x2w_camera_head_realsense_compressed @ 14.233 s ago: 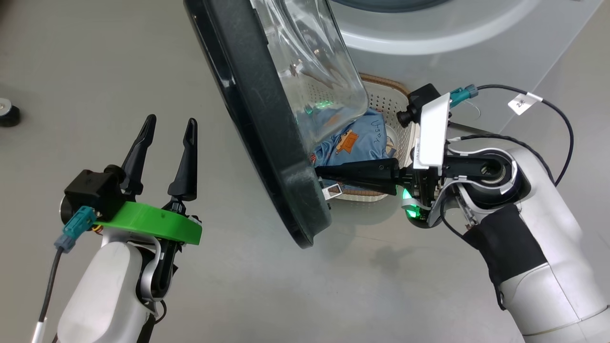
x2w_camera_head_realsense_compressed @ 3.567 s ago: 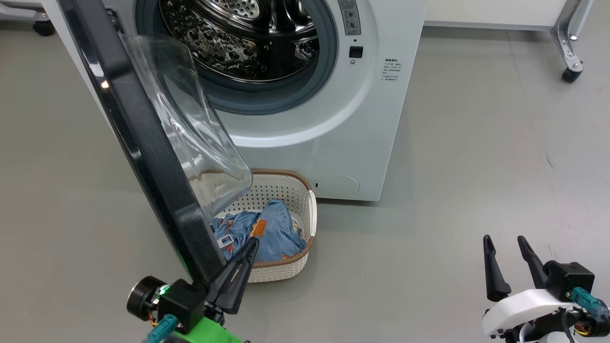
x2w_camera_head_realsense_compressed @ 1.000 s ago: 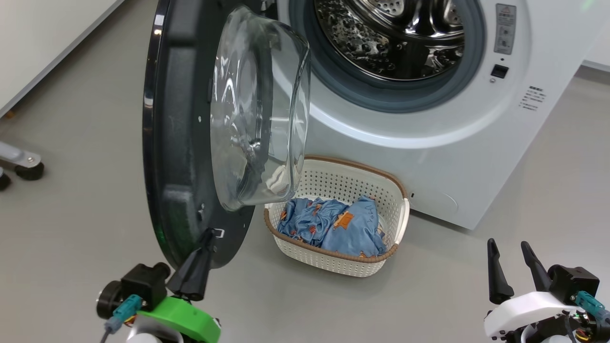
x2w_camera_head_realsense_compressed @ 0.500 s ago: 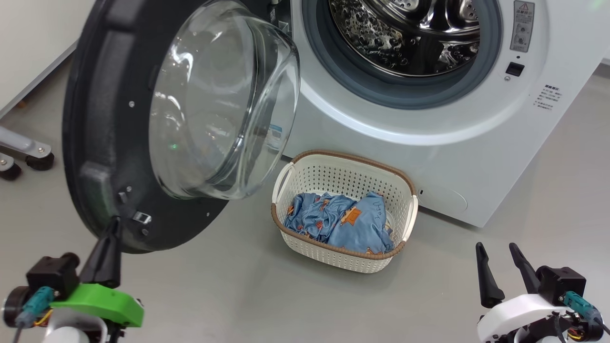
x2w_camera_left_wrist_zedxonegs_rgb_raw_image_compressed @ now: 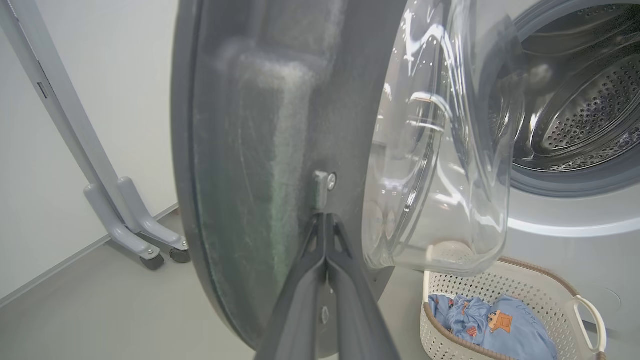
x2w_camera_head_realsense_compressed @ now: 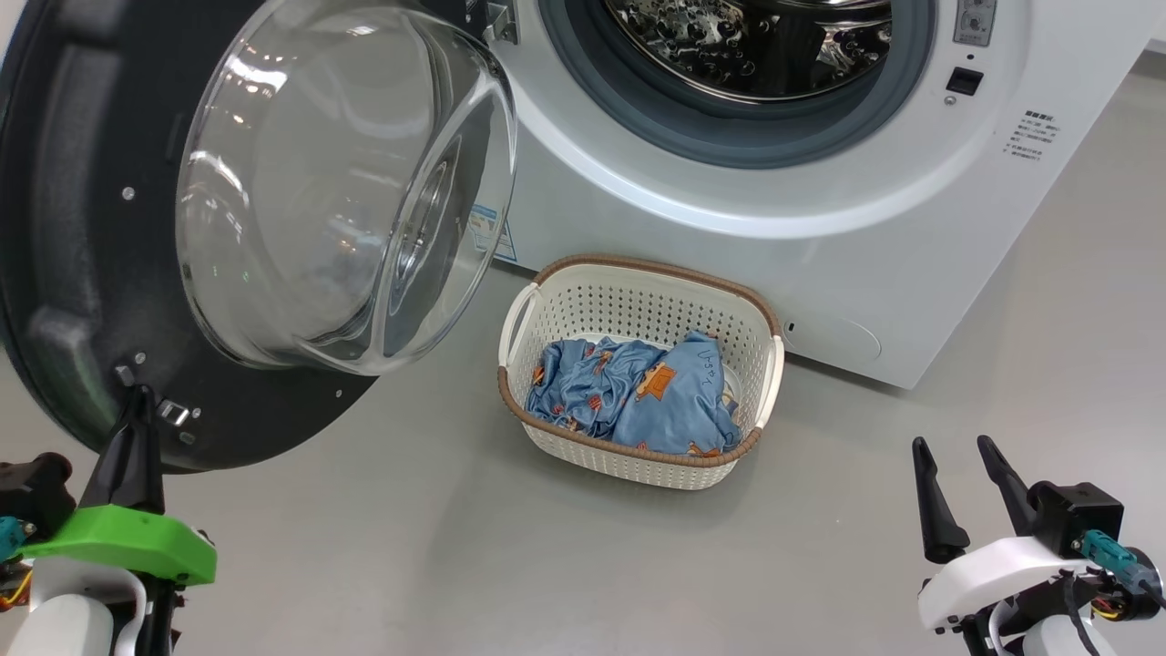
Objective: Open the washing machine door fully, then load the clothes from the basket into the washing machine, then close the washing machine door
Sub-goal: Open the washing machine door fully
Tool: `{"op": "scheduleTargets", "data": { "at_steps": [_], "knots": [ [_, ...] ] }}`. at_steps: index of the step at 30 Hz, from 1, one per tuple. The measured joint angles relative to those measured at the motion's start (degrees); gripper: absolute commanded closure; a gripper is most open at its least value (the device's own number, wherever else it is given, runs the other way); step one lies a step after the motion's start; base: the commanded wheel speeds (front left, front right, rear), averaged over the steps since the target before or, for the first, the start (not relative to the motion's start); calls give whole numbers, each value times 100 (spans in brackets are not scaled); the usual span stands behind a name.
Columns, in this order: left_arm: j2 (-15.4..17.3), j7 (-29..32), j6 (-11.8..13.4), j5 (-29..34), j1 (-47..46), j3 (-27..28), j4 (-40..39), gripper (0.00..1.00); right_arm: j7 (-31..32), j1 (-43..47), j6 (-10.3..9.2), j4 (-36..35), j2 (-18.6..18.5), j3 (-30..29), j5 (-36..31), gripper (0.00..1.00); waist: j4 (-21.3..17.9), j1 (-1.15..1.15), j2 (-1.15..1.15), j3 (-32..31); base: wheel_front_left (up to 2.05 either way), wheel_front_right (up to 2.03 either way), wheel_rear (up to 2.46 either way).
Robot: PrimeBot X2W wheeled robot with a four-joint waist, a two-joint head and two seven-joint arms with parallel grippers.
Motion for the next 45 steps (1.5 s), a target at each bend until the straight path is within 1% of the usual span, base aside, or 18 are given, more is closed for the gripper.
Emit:
{"op": "scheduleTargets", "data": {
  "at_steps": [4, 10, 13, 18, 28, 34, 43, 45],
  "knots": [
    [-5, 0, 1, -193, -126, 207, 316, 100, 0, -113, 10, 26, -38, -1, -1, 0, -92, 0, 0, 133, 0, 0, 0],
    [26, 1, 25, -349, -294, 531, 558, 100, 3, -168, 10, 13, -112, 0, -21, 0, -143, 0, 0, 266, 0, 0, 0],
    [93, 1, 44, -403, -404, 731, 658, 100, 25, -259, 10, -22, -176, -2, -63, 0, -170, 0, 0, 362, 0, 0, 0],
    [204, 2, 54, -442, -597, 899, 837, 100, 55, -348, 10, -55, -215, -11, -80, 0, -213, 0, 0, 519, 0, 0, 0],
    [193, 2, 52, -439, -907, 960, 1048, 100, 57, -442, 9, -45, -296, -40, -86, 0, -260, 0, 0, 650, 0, 0, 0],
    [149, 2, 13, -303, -948, 989, 1060, 100, 56, -446, 8, 42, -233, -58, -85, 0, -279, 0, 0, 554, 0, 0, 0],
    [0, 1, -100, -116, -942, 1039, 689, 100, 49, -431, 8, 216, -80, -97, 11, 0, -317, 0, 0, 279, 0, 0, 0],
    [-5, 1, -131, 11, -920, 1027, 589, 100, 49, -429, 9, 244, -13, -87, 11, 0, -335, 0, 0, 207, 0, 0, 0]
  ]
}}
